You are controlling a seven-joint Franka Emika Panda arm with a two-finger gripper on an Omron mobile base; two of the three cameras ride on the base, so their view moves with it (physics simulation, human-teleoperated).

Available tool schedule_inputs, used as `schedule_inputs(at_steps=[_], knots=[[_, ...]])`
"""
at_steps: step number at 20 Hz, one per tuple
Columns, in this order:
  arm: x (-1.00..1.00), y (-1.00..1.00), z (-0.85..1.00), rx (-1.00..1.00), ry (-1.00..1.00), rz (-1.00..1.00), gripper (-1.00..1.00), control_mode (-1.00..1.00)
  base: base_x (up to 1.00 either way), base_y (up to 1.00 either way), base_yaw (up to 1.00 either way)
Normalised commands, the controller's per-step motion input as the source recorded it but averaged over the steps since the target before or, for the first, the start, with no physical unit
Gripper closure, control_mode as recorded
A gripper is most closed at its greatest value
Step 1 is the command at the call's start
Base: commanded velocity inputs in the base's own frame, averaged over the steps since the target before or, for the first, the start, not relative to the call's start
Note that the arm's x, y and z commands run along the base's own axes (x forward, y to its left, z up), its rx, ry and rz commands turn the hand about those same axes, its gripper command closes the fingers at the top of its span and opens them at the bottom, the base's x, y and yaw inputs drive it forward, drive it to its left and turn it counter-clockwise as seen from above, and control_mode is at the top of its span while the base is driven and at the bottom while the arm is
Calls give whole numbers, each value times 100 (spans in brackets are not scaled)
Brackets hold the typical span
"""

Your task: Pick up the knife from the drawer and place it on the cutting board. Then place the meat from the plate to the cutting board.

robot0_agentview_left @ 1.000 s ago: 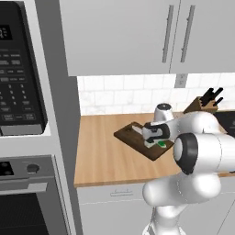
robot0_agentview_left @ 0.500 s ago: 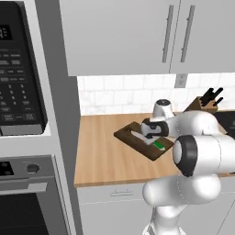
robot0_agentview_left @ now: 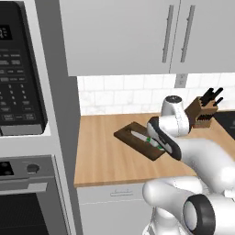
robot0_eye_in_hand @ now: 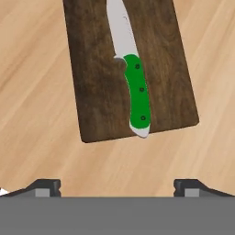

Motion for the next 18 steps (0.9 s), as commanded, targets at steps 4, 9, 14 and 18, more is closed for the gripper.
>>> schedule_inputs(at_steps=[4, 9, 14, 18], knots=[[-66, 0, 4, 6, -5, 0, -100, -100, 0, 0, 0], [-20, 0, -1, 0, -2, 0, -100, 100, -80, -23, -22], [0, 0, 0, 0, 0, 0, -100, 100, -65, -15, -73], [0, 0, 0, 0, 0, 0, -100, 100, -37, -1, -87]])
